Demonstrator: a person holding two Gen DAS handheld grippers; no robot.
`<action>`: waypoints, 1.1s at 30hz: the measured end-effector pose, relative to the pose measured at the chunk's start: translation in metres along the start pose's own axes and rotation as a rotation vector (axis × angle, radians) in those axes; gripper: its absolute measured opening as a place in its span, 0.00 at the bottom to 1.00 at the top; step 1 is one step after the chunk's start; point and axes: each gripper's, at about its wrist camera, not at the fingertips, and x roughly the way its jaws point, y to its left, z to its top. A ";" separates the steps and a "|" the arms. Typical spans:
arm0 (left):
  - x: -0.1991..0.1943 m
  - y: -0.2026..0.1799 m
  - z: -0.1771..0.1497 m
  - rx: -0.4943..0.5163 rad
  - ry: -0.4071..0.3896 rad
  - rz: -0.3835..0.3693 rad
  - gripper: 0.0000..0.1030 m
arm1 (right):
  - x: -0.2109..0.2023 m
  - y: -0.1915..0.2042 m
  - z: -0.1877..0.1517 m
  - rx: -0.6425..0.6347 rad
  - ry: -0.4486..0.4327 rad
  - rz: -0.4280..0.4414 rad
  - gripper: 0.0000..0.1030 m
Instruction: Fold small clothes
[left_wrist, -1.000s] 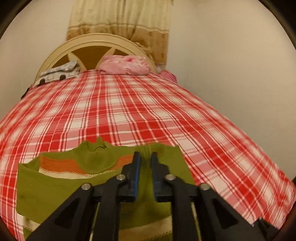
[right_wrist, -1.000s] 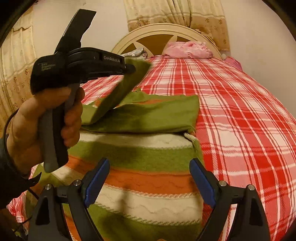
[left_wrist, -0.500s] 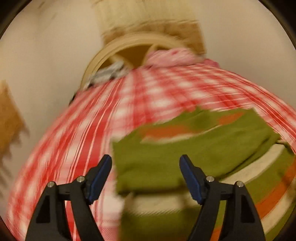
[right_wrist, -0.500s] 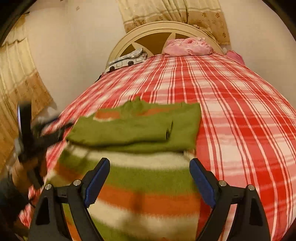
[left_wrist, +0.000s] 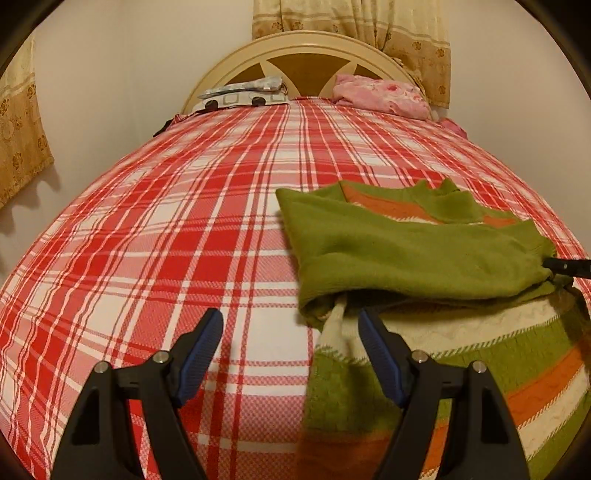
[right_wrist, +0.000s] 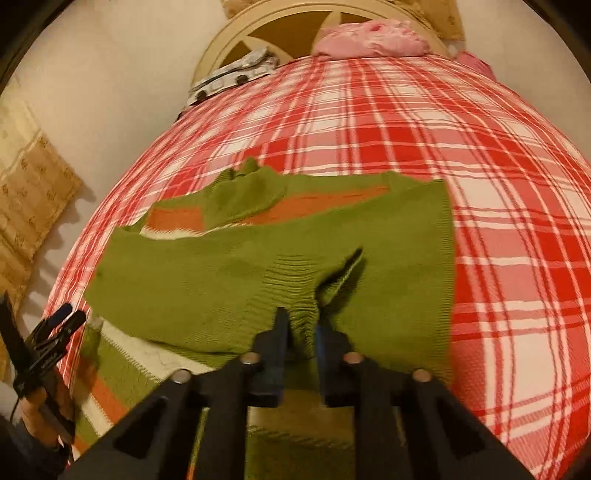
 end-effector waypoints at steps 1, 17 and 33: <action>0.001 0.000 0.002 0.002 -0.005 0.004 0.76 | -0.003 0.001 0.001 -0.012 -0.013 -0.006 0.08; -0.010 -0.002 0.021 -0.019 -0.057 0.029 0.80 | -0.024 -0.023 -0.005 -0.051 -0.054 -0.215 0.66; 0.045 0.009 0.014 0.042 0.085 0.176 0.96 | 0.012 0.018 -0.023 -0.135 0.015 -0.032 0.70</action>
